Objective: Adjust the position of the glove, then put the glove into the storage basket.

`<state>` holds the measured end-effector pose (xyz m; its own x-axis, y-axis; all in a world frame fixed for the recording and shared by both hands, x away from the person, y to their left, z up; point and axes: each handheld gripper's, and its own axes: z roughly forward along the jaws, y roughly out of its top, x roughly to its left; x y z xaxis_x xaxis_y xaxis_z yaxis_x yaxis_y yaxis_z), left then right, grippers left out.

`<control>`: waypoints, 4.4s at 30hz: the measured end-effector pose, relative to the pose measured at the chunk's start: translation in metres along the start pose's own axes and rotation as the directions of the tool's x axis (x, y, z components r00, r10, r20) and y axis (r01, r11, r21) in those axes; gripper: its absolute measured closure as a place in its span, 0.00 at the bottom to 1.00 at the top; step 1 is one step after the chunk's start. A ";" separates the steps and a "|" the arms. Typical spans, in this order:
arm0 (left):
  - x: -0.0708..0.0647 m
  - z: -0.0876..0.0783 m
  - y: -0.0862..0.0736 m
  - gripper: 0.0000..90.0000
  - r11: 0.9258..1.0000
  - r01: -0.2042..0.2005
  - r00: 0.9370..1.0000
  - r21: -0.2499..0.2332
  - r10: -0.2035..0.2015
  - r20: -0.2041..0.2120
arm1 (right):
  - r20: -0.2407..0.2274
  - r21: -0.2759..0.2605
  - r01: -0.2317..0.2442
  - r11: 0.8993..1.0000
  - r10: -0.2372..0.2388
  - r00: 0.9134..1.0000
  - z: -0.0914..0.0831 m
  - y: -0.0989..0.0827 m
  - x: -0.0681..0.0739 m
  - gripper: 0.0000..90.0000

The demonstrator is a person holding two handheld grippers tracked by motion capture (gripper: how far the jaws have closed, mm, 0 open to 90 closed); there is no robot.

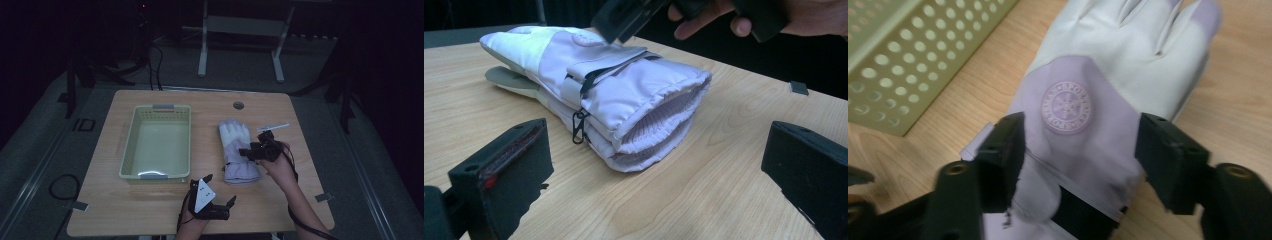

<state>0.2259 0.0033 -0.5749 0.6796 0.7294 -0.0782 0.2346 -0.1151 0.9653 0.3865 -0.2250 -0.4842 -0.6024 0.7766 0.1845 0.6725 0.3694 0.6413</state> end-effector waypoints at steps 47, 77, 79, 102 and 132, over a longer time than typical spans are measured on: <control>0.060 0.091 0.119 0.10 0.953 0.132 0.990 0.272 -0.115 -0.079 | 0.015 -0.137 0.262 0.955 -0.262 0.965 -0.025 -0.009 -0.044 0.46; 0.081 0.133 0.071 0.70 0.797 0.250 0.957 0.550 -0.290 -0.016 | -0.054 0.113 0.167 0.980 -0.162 0.985 0.038 -0.021 -0.033 0.88; 0.079 0.132 0.077 0.75 0.794 0.241 0.960 0.558 -0.280 -0.016 | -0.023 0.111 0.181 0.977 -0.180 0.983 0.034 -0.019 -0.027 0.89; 0.091 0.074 0.165 0.77 0.850 0.124 0.987 0.513 -0.160 0.027 | -0.033 -0.057 0.200 0.978 -0.203 0.979 -0.026 0.033 0.014 0.91; 0.208 -0.049 0.163 0.77 0.838 0.146 0.989 0.526 -0.135 -0.059 | -0.110 -0.064 0.276 0.959 -0.282 0.953 0.053 0.116 0.142 0.91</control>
<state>0.3714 0.1692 -0.4213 0.5995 0.7768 -0.1927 0.6610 -0.3447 0.6665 0.4017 -0.0448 -0.4224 -0.8112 0.5796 0.0771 0.4510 0.5363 0.7134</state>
